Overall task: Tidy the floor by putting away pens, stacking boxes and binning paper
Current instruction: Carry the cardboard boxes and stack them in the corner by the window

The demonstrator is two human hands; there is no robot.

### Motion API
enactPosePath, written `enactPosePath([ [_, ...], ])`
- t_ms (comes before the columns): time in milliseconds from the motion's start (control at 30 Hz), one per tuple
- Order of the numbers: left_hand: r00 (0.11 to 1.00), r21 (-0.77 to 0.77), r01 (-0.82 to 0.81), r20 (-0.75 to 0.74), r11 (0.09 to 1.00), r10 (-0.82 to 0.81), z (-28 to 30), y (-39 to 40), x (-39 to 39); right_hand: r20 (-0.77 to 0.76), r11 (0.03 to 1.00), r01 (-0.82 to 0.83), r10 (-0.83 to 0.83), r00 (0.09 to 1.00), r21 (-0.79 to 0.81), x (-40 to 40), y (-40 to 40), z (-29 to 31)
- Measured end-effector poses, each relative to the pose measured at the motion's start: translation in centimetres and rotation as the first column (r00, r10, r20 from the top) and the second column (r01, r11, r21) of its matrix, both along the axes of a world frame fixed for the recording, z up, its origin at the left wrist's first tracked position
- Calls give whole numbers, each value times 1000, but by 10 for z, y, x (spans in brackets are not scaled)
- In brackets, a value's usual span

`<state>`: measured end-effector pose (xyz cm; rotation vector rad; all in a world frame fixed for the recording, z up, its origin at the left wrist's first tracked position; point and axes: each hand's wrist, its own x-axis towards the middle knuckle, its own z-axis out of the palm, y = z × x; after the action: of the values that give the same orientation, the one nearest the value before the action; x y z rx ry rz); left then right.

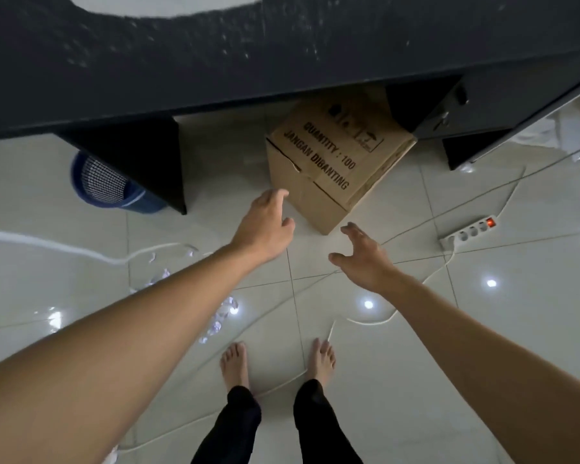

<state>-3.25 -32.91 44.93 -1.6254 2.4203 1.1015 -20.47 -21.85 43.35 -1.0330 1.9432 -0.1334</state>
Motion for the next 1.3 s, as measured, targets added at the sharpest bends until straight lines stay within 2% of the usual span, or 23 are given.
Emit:
enactPosePath([
  [167,1000,-2,13,1,1000,-13,-66,-21,-12,-104,995,-103,101,989,-15,-22,-54,-83],
  [367,998,15,57,34,998,-57,-104,-30,-14,-172,986,-169,169,971,14,-33,-78,-148],
  [567,995,-29,71,76,997,-69,-109,-45,-34,-258,956,-293,283,924,0,1,-32,-150],
  [700,986,-22,113,126,993,-110,-112,-48,-52,-215,929,-368,351,911,-42,32,-7,-150],
  [800,966,-132,225,159,965,-204,-113,-51,-64,-203,917,-391,370,906,-75,53,4,-156],
  [867,949,-207,289,192,935,-251,-117,-55,-69,-183,933,-344,322,929,-106,62,11,-160],
  [933,924,-171,331,259,928,-282,-121,-58,-70,-146,957,-260,241,960,-131,64,18,-162],
  [967,910,-118,340,294,933,-294,-124,-58,-69,-100,975,-175,163,982,-136,63,21,-162],
  [1033,888,-20,333,343,943,-306,-128,-53,-63,10,984,110,-110,994,-140,56,22,-156],
  [1100,873,29,328,372,944,-315,-131,-43,-57,1,887,379,-393,920,-263,44,17,-147],
  [1167,849,88,325,411,942,-332,-132,-32,-51,-44,770,504,-563,825,-390,27,6,-140],
  [1233,828,148,316,438,937,-349,-134,-26,-42,-16,720,553,-615,788,-419,7,-17,-133],
  [1300,828,182,306,434,934,-356,-137,-23,-36,-7,737,495,-560,828,-461,-14,-49,-129],
])
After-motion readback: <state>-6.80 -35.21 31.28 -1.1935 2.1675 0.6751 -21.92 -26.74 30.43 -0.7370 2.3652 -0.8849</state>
